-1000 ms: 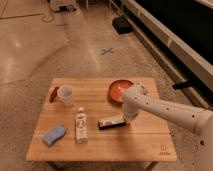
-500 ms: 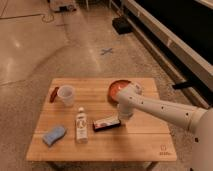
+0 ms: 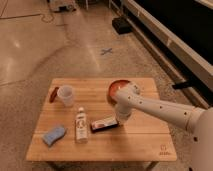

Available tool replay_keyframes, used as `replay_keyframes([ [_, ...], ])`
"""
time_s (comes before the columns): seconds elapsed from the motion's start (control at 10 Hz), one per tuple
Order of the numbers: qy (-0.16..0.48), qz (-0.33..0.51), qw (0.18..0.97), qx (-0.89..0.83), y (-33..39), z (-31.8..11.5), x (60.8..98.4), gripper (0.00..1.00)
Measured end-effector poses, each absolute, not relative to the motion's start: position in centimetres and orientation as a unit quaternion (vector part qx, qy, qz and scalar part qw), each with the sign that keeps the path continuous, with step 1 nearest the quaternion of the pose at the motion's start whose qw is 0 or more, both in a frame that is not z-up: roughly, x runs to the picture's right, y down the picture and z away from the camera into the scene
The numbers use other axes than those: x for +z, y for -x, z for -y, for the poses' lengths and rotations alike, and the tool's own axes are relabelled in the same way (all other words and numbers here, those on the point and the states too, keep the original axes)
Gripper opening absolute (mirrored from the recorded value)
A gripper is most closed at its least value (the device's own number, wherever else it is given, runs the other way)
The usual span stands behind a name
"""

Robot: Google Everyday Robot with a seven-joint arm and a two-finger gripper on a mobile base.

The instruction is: Push the eraser across the table

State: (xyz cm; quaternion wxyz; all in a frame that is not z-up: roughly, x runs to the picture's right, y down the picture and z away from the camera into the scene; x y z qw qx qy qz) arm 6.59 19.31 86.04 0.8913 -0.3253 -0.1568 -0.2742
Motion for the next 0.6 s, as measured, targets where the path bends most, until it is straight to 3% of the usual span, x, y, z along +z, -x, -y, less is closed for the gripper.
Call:
replay_keyframes([
  [0.6, 0.318, 0.21, 0.867, -0.321, -2.0, -19.6, 84.1, 0.01],
])
